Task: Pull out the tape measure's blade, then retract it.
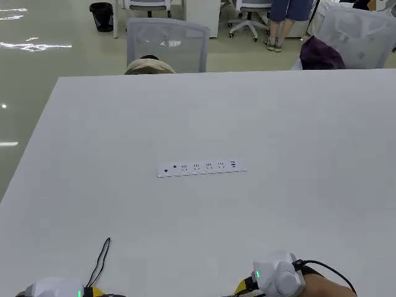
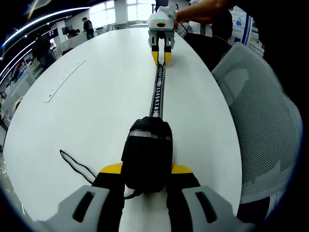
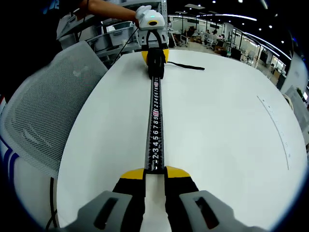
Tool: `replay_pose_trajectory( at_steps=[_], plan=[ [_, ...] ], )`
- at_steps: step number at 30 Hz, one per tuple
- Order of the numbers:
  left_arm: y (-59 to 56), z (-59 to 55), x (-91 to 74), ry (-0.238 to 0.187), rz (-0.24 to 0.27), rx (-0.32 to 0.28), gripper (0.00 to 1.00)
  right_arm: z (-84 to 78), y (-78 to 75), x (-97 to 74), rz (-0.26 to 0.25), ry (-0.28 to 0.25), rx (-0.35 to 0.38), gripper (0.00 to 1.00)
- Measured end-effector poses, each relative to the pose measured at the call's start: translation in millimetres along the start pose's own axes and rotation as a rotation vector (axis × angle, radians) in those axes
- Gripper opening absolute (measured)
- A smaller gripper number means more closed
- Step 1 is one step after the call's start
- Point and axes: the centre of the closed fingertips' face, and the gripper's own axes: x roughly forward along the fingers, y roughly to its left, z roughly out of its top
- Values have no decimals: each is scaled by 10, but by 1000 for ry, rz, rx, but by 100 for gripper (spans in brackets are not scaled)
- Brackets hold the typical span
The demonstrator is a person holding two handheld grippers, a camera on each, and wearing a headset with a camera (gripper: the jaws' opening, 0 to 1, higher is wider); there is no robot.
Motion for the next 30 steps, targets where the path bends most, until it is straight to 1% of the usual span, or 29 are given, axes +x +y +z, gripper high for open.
replay_pose_trajectory(
  at_steps=[1,2,3,4,5,6,9,14,18,24,27,30],
  plan=[
    [1,-2,1,1,0,2,29,-85,19,-1,0,59,17,14],
    [1,-6,1,2,1,4,30,-132,27,20,1,86,-6,13],
    [3,-4,3,3,1,7,30,-13,-26,24,-32,7,-9,13],
    [2,-8,0,6,3,11,30,-69,1,11,-10,42,26,13],
    [3,-6,2,8,5,14,30,-80,7,19,-11,45,22,13],
    [3,-9,4,10,7,15,30,-83,12,19,-13,42,12,13],
    [1,-12,6,11,11,13,30,-84,32,31,-11,38,20,15],
    [8,-26,16,17,16,5,31,-63,42,14,-13,46,13,17],
    [7,-33,27,14,23,-2,31,-81,41,13,-20,49,14,20],
    [32,-31,2,9,51,-1,34,-97,54,-31,-32,52,29,22],
    [47,-35,-17,8,66,-8,35,-90,53,-58,-50,55,36,27],
    [86,-43,-53,10,94,-17,40,-62,56,-87,-64,41,53,28]
  ],
)
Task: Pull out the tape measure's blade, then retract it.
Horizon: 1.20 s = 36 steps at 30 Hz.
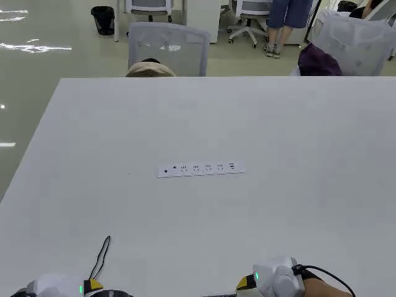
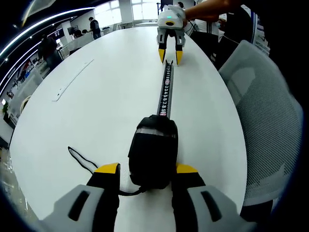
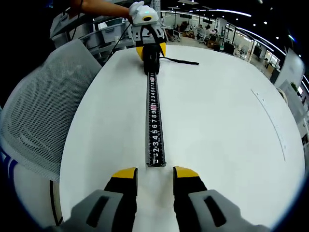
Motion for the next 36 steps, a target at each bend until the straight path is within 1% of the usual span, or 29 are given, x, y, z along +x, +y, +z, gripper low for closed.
replay_pose_trajectory(
  at_steps=[2,5,8,10,11,13,14,16,18,20,22,25,28,31,35,36],
  plan=[
    [-1,13,-45,-7,1,-4,39,25,-8,-17,-12,-12,24,30],
    [4,21,-83,-14,13,-12,39,19,-22,-31,-28,-14,37,35],
    [3,19,-111,-20,22,-28,40,49,-25,-64,-43,-25,60,39],
    [-11,44,-140,-37,25,-61,41,61,-35,-86,-55,-31,83,42],
    [-6,53,-156,-45,33,-88,42,62,-31,-96,-58,-36,93,42],
    [-10,61,-176,-52,35,-97,44,54,-23,-107,-64,-34,100,44],
    [-24,76,-202,-55,39,-112,44,46,-18,-116,-70,-32,109,45],
    [-24,84,-222,-62,49,-122,47,40,-10,-126,-77,-36,126,49],
    [-18,94,-247,-72,67,-145,50,42,-1,-149,-90,-41,150,51],
    [2,111,-274,-89,91,-176,52,42,-17,-169,-116,-50,170,54],
    [18,111,-302,-98,112,-205,55,50,-2,-197,-129,-59,210,58],
    [19,125,-340,-114,136,-231,58,22,6,-217,-145,-57,224,63],
    [14,134,-380,-121,154,-261,62,24,13,-251,-170,-63,259,68],
    [-4,147,-414,-132,182,-281,66,37,54,-285,-186,-66,268,72],
    [-62,145,-432,-141,196,-306,69,28,82,-314,-212,-73,298,78],
    [-82,142,-434,-148,200,-311,72,26,94,-326,-221,-71,302,80]
  ],
)
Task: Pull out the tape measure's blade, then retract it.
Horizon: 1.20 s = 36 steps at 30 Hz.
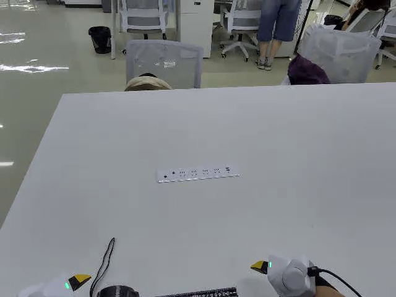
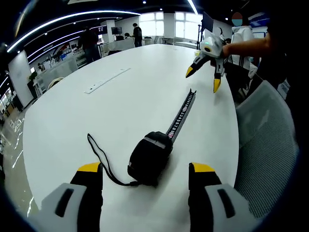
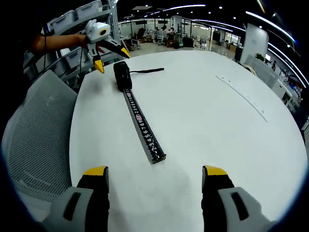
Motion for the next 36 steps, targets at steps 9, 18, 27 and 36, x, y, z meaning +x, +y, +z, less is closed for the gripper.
replay_pose_trajectory(
  at_steps=[9,18,27,36],
  plan=[
    [-55,38,-136,-63,60,-84,90,63,41,-124,-81,-41,68,93],
    [-104,33,-312,-78,107,-130,94,66,165,-191,-129,-61,123,99],
    [-199,68,-469,-104,130,-166,96,120,304,-308,-167,-93,148,100],
    [-299,60,-538,-117,139,-174,98,179,399,-441,-216,-128,181,100]
  ],
)
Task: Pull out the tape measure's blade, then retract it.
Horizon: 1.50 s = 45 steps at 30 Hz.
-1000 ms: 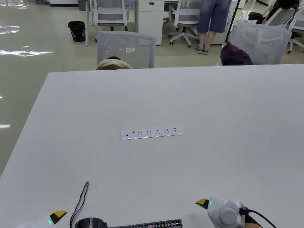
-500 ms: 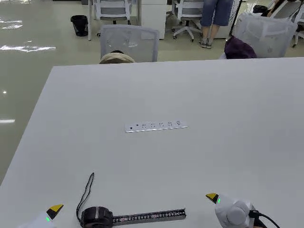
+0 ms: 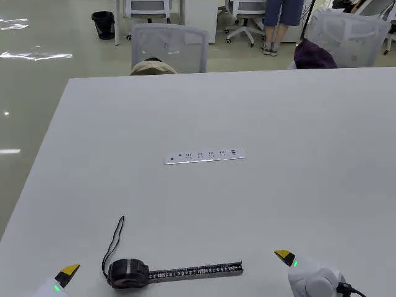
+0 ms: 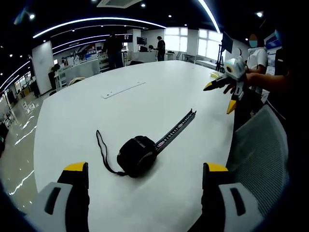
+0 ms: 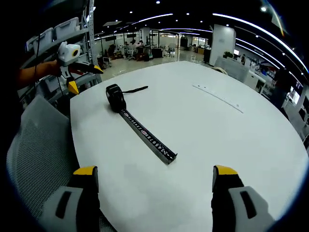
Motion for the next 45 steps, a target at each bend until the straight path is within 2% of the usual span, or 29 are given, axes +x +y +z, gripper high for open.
replay_pose_trajectory(
  at_steps=[4,12,17,23,28,33,37,45],
  plan=[
    [-55,-24,-22,5,1,-1,99,49,8,-63,-29,-22,23,100],
    [-159,-71,-71,-1,21,-42,99,116,96,-150,-67,-51,43,100],
    [-160,-83,-83,-5,47,-71,99,150,147,-184,-86,-69,60,100],
    [-223,-114,-67,-8,59,-77,99,192,215,-180,-107,-96,78,100],
    [-262,-95,-57,-30,74,-115,99,201,277,-171,-116,-114,98,100],
    [-234,-67,-45,-49,121,-120,99,201,283,-172,-131,-127,123,100],
    [-198,-23,-40,-79,152,-152,99,230,281,-179,-145,-143,142,100],
    [-217,-11,-2,-75,173,-156,99,177,314,-117,-156,-132,153,100]
  ],
)
